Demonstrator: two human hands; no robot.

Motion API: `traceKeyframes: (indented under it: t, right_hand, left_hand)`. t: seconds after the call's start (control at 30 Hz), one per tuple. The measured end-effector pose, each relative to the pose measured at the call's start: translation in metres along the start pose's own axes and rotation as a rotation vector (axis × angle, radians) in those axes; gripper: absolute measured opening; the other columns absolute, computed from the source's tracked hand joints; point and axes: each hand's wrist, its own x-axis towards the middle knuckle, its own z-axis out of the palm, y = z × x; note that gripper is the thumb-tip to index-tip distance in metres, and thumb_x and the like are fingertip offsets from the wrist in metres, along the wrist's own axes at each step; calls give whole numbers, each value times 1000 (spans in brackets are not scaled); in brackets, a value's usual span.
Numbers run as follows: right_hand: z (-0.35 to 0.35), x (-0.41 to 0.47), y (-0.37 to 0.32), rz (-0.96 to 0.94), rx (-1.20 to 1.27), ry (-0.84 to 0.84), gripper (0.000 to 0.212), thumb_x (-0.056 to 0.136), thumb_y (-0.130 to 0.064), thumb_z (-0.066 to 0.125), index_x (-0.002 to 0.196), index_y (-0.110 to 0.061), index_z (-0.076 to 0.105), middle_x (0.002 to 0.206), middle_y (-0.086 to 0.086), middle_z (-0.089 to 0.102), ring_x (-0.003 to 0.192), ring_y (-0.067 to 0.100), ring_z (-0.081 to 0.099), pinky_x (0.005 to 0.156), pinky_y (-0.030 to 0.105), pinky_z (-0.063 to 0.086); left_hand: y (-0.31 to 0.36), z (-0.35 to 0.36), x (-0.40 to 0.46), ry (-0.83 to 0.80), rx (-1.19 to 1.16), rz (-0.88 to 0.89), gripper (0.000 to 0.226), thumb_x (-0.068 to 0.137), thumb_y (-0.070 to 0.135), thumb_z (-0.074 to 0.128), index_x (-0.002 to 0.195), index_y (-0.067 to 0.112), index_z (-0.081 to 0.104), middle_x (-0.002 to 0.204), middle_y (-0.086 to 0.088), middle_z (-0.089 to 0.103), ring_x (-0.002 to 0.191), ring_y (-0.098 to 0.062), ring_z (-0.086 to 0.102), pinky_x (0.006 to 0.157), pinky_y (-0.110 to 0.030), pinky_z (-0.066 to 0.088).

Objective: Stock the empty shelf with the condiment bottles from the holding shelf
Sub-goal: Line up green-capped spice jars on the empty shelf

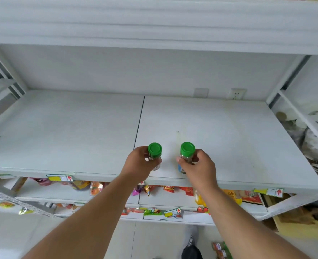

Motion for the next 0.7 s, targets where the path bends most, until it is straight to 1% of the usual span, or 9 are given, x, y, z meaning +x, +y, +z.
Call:
traceKeyframes:
  t: [0.07, 0.2, 0.27, 0.37, 0.5, 0.57, 0.63, 0.67, 0.7]
  right_hand:
    - [7, 10, 3, 8, -4, 5, 30, 79, -42, 83, 95, -24, 66, 89, -12, 69, 85, 7, 65, 70, 23, 48]
    - [18, 25, 6, 22, 3, 5, 31, 78, -42, 84, 95, -25, 65, 92, -11, 69, 87, 7, 65, 70, 21, 46]
    - [23, 30, 9, 29, 12, 10, 32, 77, -41, 85, 96, -25, 65, 93, -10, 70, 88, 10, 65, 73, 25, 48]
    - [29, 33, 15, 26, 5, 21, 32, 76, -41, 85, 94, -25, 63, 92, -8, 70, 87, 11, 67, 76, 29, 52]
    - [33, 31, 20, 23, 3, 36, 35, 75, -45, 84, 94, -28, 60, 91, -9, 70, 87, 11, 67, 75, 30, 53]
    - [32, 29, 22, 22, -6, 29, 38, 75, -46, 85, 99, -29, 60, 96, -9, 70, 91, 12, 67, 78, 30, 53]
    - [29, 26, 24, 32, -7, -9, 46, 75, -45, 86, 111, -29, 61, 108, -11, 69, 100, 11, 64, 85, 29, 52]
    - [26, 24, 25, 41, -7, -32, 53, 76, -46, 86, 119, -28, 60, 115, -11, 66, 105, 10, 62, 90, 30, 51]
    - [22, 21, 27, 54, -9, -47, 60, 77, -47, 85, 127, -28, 58, 122, -11, 63, 110, 10, 59, 94, 32, 50]
  left_hand:
    - [-5, 2, 11, -3, 0, -7, 22, 82, 35, 82, 102, 31, 73, 96, 19, 72, 95, -1, 67, 81, -23, 52]
    - [-11, 4, 26, -8, 33, 2, 23, 82, 35, 81, 103, 29, 75, 99, 17, 73, 97, 0, 67, 83, -23, 53]
    - [-12, 5, 31, -14, 35, 2, 23, 82, 34, 81, 104, 29, 74, 101, 16, 73, 98, 0, 66, 83, -22, 52]
    - [-17, 7, 36, -23, -3, -18, 28, 83, 35, 81, 109, 30, 73, 106, 17, 72, 102, 3, 65, 84, -19, 50]
    - [-22, 7, 39, -44, -58, -29, 30, 84, 32, 81, 112, 29, 71, 108, 18, 73, 102, 8, 64, 87, -19, 49]
    - [-23, 7, 38, -68, -76, -34, 34, 83, 29, 82, 115, 31, 70, 108, 21, 73, 103, 11, 64, 92, -21, 50]
    - [-27, 5, 34, -102, -82, -47, 48, 81, 30, 84, 125, 34, 65, 115, 23, 70, 109, 9, 62, 97, -22, 50]
    - [-29, 4, 30, -93, -80, -63, 56, 81, 33, 84, 132, 35, 60, 121, 23, 67, 112, 6, 62, 96, -22, 50]
    - [-31, 2, 24, -56, -74, -86, 61, 82, 36, 83, 135, 35, 55, 123, 22, 65, 110, 3, 63, 91, -22, 50]
